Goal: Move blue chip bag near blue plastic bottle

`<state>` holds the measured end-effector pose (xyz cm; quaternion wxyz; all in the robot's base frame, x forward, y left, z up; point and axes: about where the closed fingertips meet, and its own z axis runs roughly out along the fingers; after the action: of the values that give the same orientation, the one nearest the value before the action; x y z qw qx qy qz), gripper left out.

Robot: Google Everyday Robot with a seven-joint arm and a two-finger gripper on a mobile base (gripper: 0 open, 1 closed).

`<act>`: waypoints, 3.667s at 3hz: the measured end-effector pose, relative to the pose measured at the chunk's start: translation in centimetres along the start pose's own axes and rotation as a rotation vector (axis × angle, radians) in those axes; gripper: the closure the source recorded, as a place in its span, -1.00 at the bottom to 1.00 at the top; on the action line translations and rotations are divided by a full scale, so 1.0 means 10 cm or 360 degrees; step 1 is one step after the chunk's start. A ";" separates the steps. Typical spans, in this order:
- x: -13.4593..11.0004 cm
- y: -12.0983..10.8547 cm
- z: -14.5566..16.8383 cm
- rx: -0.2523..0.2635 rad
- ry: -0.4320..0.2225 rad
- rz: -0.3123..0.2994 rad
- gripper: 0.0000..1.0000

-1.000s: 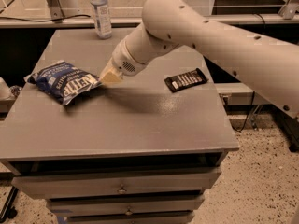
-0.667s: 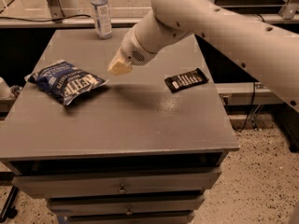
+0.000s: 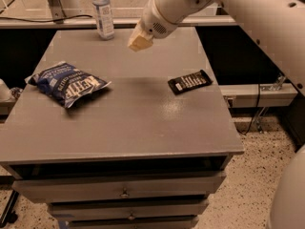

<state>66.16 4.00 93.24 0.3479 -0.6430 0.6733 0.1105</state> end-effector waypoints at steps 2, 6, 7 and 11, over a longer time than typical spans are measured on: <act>-0.21 0.43 0.22 -0.0177 -0.0021 -0.0021 -0.25; -0.28 0.71 0.51 -0.0265 -0.0122 -0.0054 -1.00; -0.36 0.63 0.77 -0.0255 -0.0271 -0.0076 -1.00; -0.30 0.96 1.32 -0.0353 -0.0403 0.0121 -0.19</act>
Offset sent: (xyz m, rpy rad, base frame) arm -0.0677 0.0669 -0.0319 -0.0020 0.1356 0.1453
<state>61.23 15.68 82.50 0.3525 -0.6326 0.6315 0.2771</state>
